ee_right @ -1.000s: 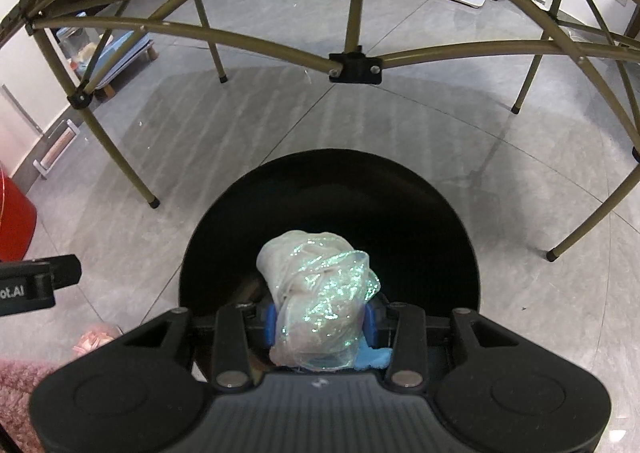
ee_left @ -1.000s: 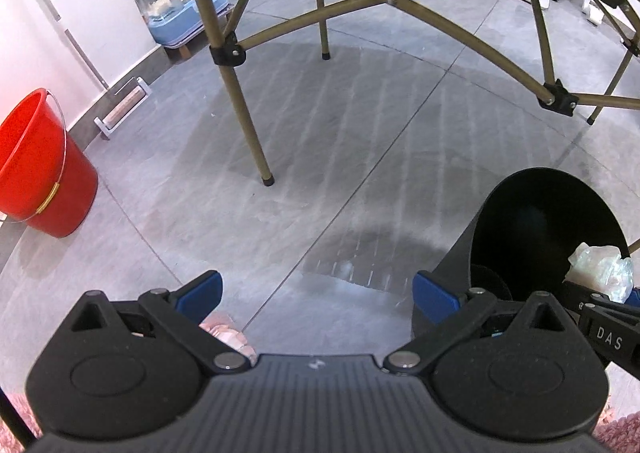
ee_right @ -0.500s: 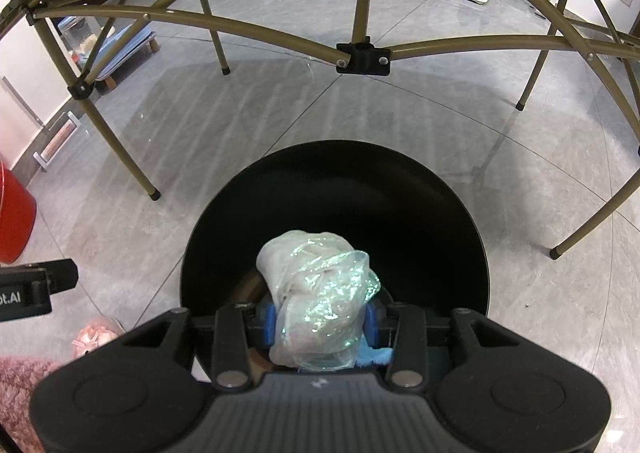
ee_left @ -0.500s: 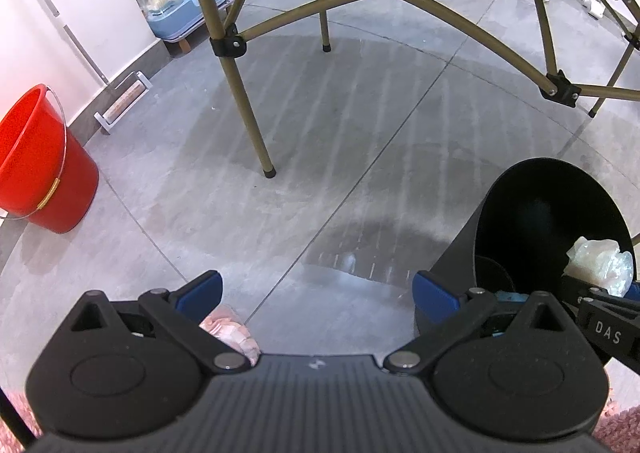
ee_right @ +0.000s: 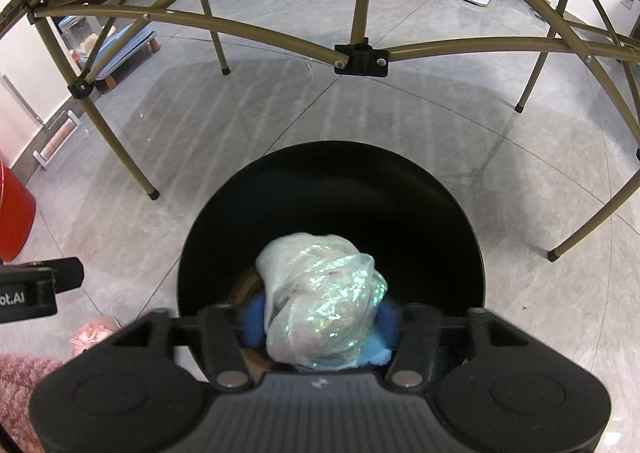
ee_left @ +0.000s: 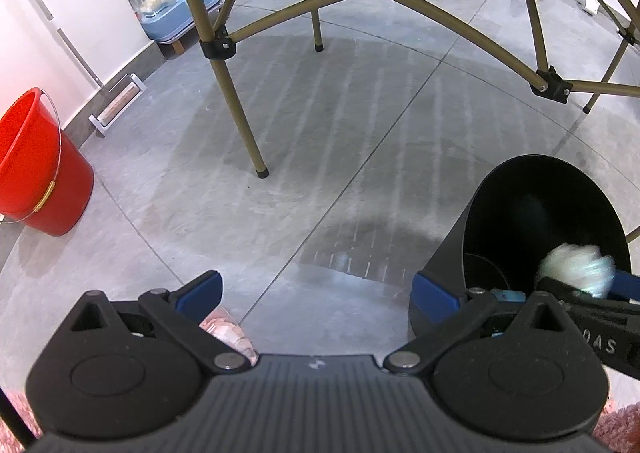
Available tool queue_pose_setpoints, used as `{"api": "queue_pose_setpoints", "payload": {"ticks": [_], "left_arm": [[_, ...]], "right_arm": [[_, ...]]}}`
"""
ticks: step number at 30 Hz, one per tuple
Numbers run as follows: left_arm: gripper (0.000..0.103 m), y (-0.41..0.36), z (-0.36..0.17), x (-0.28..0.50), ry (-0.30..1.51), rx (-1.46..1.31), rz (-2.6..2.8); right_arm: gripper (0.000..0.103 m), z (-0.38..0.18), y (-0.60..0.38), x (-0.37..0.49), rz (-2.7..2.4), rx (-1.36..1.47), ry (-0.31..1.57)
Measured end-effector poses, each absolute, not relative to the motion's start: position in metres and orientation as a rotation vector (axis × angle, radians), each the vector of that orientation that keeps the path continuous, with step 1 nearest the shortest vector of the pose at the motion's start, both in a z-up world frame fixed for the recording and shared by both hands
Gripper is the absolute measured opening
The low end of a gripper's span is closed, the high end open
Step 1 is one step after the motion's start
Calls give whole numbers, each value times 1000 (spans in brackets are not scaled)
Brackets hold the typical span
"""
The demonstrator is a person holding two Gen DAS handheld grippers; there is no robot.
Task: Collect trash
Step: 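Lower the plastic bag into the bin and open the right tool, then move both tools from the bin toward the items on the table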
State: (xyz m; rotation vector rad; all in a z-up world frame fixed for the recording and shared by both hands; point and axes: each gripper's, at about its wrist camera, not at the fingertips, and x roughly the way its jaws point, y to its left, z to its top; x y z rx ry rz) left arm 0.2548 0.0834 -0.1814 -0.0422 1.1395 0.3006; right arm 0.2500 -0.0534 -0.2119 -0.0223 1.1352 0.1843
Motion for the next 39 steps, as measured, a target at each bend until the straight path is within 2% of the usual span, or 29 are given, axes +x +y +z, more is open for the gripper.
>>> {"api": "queue_pose_setpoints", "payload": {"ticks": [1, 2, 7, 34, 39], "left_arm": [[103, 83, -181, 255, 1140, -42, 300], [103, 83, -181, 255, 1139, -43, 299], [103, 82, -181, 256, 1140, -44, 297], [103, 79, -178, 256, 1132, -51, 290], [103, 80, -165, 254, 1083, -80, 276]], "right_arm": [[89, -212, -54, 250, 183, -21, 1134], [98, -211, -54, 250, 179, -26, 1131], [103, -211, -56, 251, 161, -27, 1127], [103, -208, -56, 250, 146, -53, 1117], [103, -194, -58, 249, 141, -49, 1057]]}}
